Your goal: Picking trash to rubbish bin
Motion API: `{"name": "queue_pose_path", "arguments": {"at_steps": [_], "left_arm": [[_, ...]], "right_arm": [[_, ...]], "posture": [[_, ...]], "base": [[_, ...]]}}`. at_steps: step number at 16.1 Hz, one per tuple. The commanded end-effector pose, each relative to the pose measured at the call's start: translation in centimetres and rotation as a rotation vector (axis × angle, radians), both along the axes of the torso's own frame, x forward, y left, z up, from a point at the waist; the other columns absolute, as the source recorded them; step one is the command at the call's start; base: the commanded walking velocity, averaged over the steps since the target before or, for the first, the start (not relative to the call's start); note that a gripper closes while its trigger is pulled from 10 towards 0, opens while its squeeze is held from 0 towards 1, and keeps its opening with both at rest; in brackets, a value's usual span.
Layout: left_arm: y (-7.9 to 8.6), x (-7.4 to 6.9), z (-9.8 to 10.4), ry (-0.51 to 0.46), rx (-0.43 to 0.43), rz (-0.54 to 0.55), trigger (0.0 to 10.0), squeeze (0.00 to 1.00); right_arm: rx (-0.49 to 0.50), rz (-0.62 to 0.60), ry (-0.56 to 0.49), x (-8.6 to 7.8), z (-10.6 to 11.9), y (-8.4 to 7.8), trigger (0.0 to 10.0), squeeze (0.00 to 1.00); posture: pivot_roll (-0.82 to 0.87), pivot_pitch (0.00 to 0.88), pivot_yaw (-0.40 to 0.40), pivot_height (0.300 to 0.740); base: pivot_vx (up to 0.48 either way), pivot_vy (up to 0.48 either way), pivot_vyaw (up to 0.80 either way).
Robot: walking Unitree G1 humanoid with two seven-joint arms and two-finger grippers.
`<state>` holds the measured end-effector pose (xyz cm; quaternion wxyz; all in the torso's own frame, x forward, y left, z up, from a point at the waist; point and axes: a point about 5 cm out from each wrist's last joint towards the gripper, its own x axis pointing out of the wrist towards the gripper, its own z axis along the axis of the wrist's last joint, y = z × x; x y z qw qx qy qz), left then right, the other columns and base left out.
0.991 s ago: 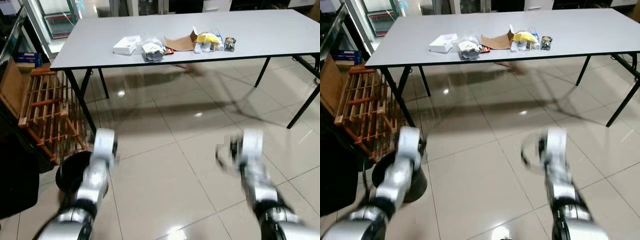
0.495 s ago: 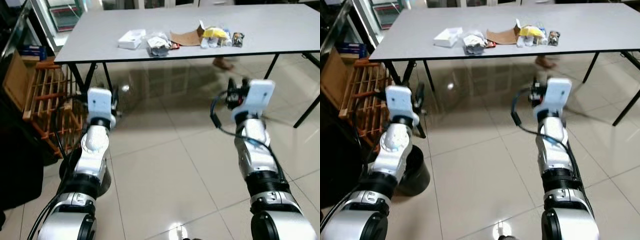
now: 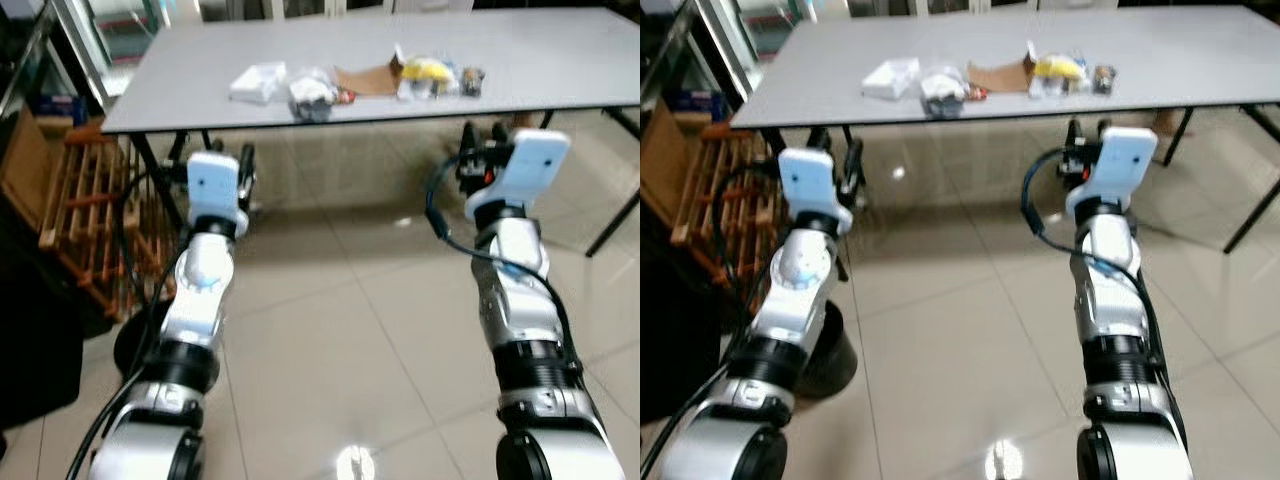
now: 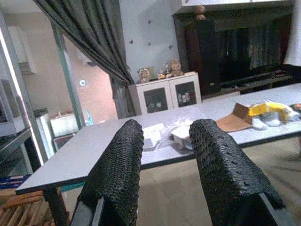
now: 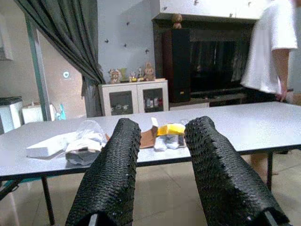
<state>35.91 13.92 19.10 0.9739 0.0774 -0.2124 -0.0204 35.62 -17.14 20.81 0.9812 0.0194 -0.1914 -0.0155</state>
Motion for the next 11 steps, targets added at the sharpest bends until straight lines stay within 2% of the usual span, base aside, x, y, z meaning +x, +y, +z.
{"name": "queue_pose_path", "arguments": {"at_steps": [1,11], "left_arm": [[0.70,-0.05,0.03,0.008,0.007,0.019,10.0,0.00],[-0.04,-0.22,0.06,0.018,0.009,-0.011,10.0,0.00]], "right_arm": [[0.013,0.022,0.018,-0.08,-0.19,0.81,10.0,0.00],[0.024,0.052,0.043,-0.20,-0.26,1.59,10.0,0.00]], "posture": [[-0.02,0.049,0.032,0.740],[-0.03,0.015,0.034,0.740]], "base": [[0.480,0.000,0.00],[0.475,0.000,0.00]]}}
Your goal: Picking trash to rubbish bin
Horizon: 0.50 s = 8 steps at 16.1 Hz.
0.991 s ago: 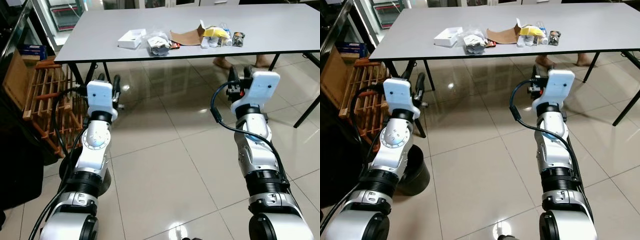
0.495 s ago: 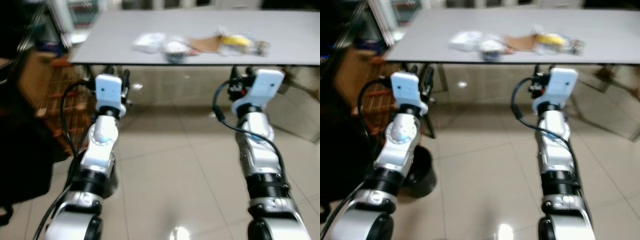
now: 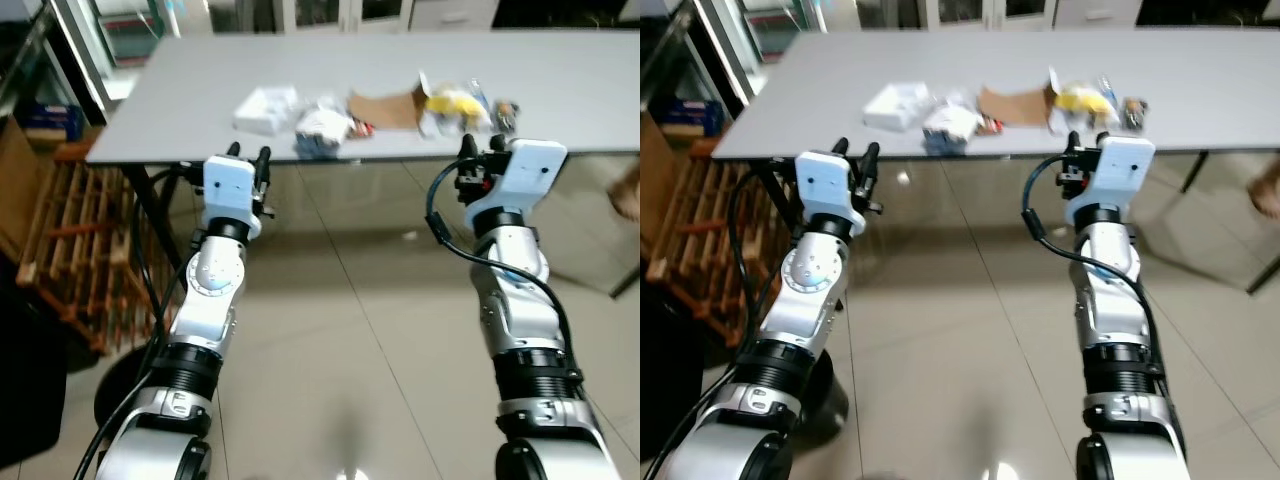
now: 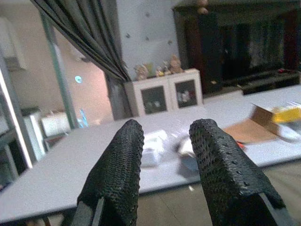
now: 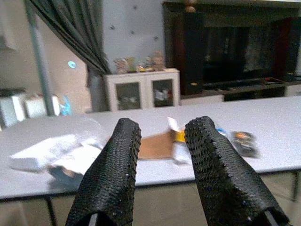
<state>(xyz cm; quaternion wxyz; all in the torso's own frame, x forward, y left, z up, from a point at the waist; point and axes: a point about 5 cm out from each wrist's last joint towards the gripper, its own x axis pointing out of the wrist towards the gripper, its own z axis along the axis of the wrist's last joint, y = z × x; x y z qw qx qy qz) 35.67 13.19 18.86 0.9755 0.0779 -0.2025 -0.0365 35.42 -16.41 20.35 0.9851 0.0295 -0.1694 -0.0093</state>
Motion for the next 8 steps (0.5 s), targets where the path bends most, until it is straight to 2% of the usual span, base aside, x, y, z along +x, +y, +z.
{"name": "queue_pose_path", "arguments": {"at_steps": [1,8], "left_arm": [[0.67,0.01,0.32,-0.004,0.002,0.016,10.0,0.00],[0.10,-0.09,0.41,0.004,0.011,-0.007,10.0,0.00]], "right_arm": [[0.007,0.035,-0.001,0.00,0.19,0.90,10.0,0.00],[0.015,0.037,0.011,-0.14,0.09,0.99,10.0,0.00]], "posture": [[-0.03,0.013,0.035,0.740],[-0.03,0.020,0.036,0.740]], "base": [[0.480,0.000,0.00],[0.474,0.000,0.00]]}}
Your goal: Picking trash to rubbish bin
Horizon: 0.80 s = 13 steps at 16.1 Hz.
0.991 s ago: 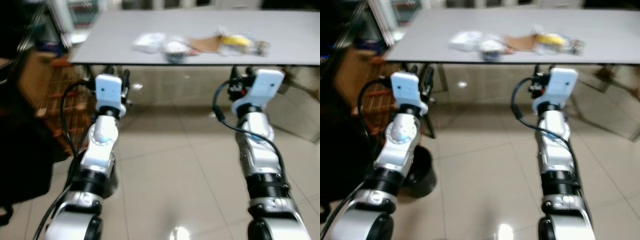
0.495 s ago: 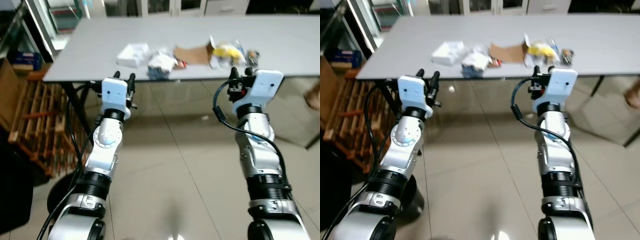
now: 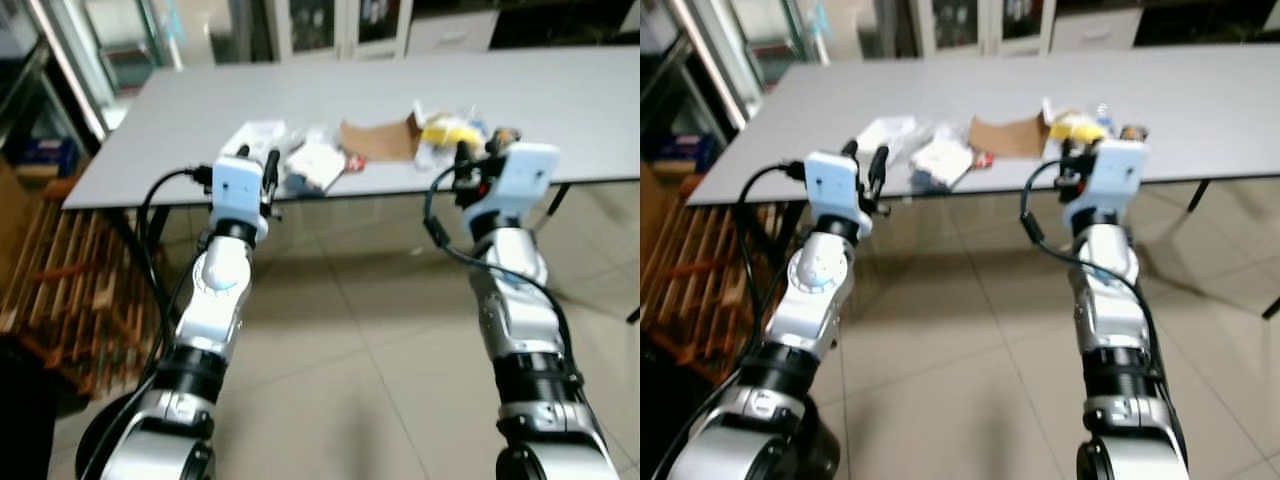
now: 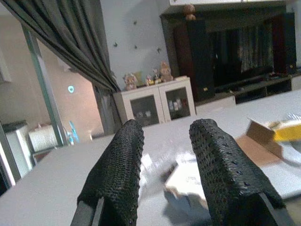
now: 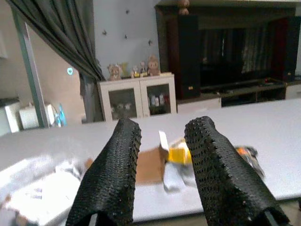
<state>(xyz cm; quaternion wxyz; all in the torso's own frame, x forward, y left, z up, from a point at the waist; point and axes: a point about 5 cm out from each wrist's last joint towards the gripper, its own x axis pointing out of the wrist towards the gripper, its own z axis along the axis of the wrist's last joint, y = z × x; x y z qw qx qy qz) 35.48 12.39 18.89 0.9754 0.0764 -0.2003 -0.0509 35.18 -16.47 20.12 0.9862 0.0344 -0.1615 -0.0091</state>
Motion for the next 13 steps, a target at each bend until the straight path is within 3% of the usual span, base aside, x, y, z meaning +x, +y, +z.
{"name": "queue_pose_path", "arguments": {"at_steps": [1,7,13], "left_arm": [[0.9,0.1,0.4,-0.002,0.008,0.021,10.0,0.00],[0.8,0.1,0.2,0.010,0.010,0.021,10.0,0.00],[-0.4,0.3,0.0,0.024,-0.001,-0.008,10.0,0.00]], "right_arm": [[0.007,0.036,-0.003,0.1,0.3,1.1,10.0,0.00],[-0.004,0.043,0.007,0.0,0.2,1.3,10.0,0.00],[-0.016,0.050,0.007,-0.1,0.5,1.4,10.0,0.00]], "posture": [[-0.03,0.020,0.036,0.740],[-0.03,0.039,0.031,0.740],[-0.06,0.055,0.011,0.740]], "base": [[0.480,0.000,0.00],[0.480,0.000,0.00],[0.480,0.000,0.00]]}}
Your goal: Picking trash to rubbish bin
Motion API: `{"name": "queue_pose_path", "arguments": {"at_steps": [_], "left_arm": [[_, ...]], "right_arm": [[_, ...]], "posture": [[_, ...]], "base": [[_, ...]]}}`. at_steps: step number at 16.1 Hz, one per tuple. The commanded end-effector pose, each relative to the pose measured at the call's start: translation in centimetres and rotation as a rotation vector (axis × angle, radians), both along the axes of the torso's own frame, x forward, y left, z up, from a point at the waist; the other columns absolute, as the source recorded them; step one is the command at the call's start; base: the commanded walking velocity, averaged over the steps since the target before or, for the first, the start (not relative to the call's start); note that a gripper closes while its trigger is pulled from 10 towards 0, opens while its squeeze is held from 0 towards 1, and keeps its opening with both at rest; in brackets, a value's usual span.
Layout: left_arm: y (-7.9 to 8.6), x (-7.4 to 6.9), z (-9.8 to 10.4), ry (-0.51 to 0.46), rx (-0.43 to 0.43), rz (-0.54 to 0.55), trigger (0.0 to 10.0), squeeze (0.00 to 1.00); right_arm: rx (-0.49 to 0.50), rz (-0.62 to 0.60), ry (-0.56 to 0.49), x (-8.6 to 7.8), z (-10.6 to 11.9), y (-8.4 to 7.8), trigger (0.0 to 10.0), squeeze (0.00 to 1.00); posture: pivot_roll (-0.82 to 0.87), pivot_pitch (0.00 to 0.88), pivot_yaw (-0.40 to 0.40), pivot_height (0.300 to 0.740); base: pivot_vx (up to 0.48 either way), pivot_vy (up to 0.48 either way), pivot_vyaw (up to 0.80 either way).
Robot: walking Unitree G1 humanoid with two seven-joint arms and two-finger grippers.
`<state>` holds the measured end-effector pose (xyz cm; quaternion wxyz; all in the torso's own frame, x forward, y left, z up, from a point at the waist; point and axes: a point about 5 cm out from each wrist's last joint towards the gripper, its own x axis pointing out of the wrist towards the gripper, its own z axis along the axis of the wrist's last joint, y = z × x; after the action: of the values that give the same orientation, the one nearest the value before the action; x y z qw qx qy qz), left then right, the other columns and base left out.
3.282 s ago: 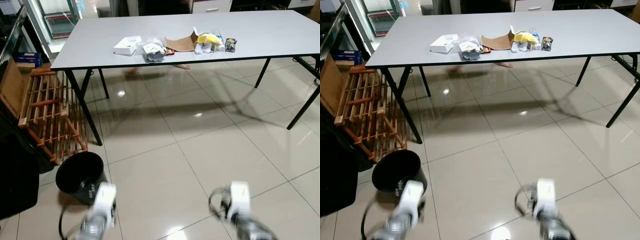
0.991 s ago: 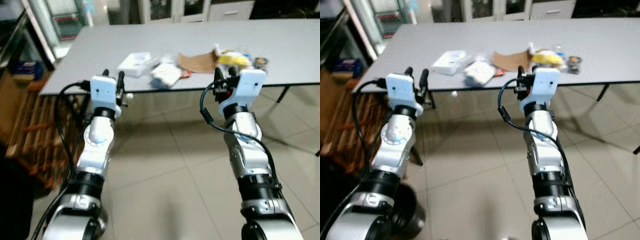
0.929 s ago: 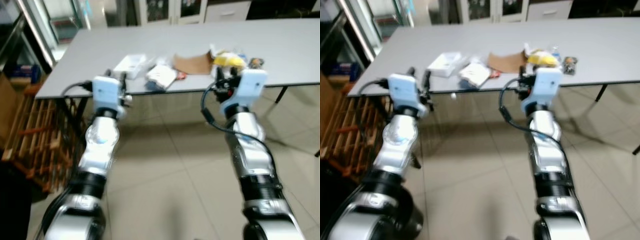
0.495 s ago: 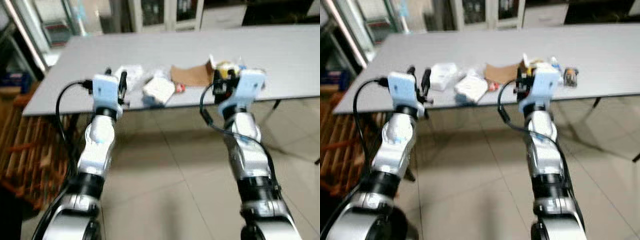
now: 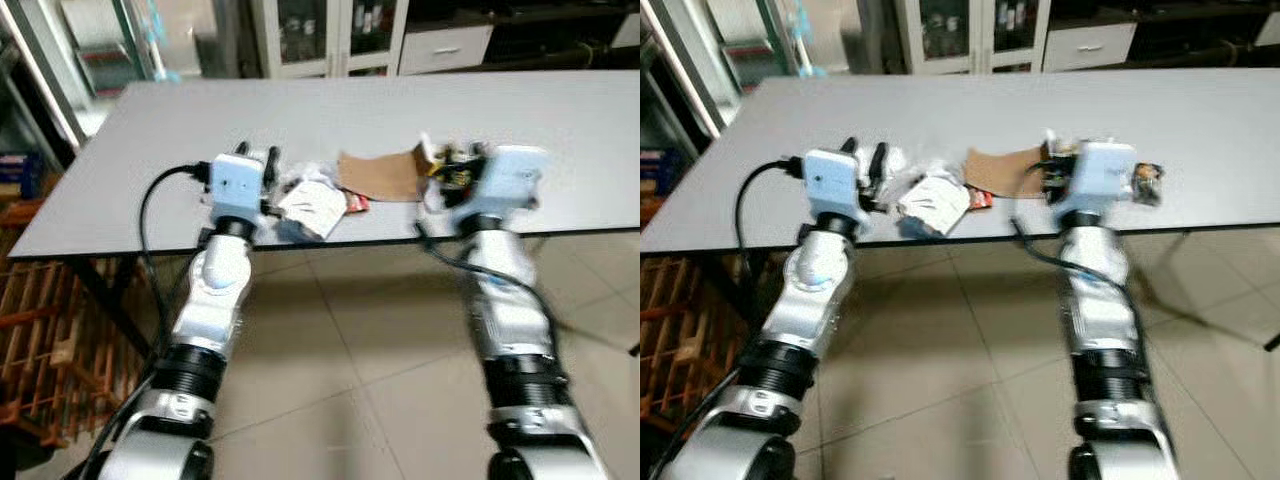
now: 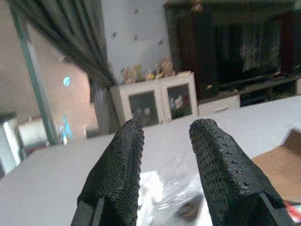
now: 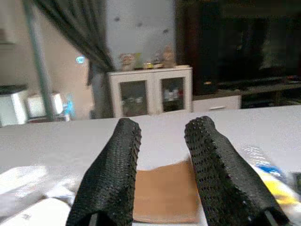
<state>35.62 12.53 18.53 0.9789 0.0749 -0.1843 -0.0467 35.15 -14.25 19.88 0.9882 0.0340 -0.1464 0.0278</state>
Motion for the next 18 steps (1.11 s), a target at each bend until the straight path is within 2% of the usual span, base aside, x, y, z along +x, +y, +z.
{"name": "queue_pose_path", "arguments": {"at_steps": [1,10,18], "left_arm": [[-1.20,0.11,0.46,-0.010,-0.007,-0.030,10.0,0.00],[-1.85,0.06,0.42,-0.008,-0.009,-0.056,10.0,0.00],[-1.87,-0.09,0.21,-0.008,0.045,-0.069,10.0,0.00]], "right_arm": [[-0.012,-0.022,-0.017,-0.06,0.76,-1.06,10.0,0.00],[-0.024,-0.008,0.000,0.10,0.65,-0.80,10.0,0.00],[-0.022,-0.005,0.013,0.22,0.42,-0.64,10.0,0.00]], "posture": [[-0.06,0.058,0.000,0.740],[-0.04,0.058,-0.010,0.740],[-0.04,0.056,-0.005,0.740]], "base": [[0.439,0.000,0.00],[0.413,0.000,0.00],[0.000,0.000,0.00]]}}
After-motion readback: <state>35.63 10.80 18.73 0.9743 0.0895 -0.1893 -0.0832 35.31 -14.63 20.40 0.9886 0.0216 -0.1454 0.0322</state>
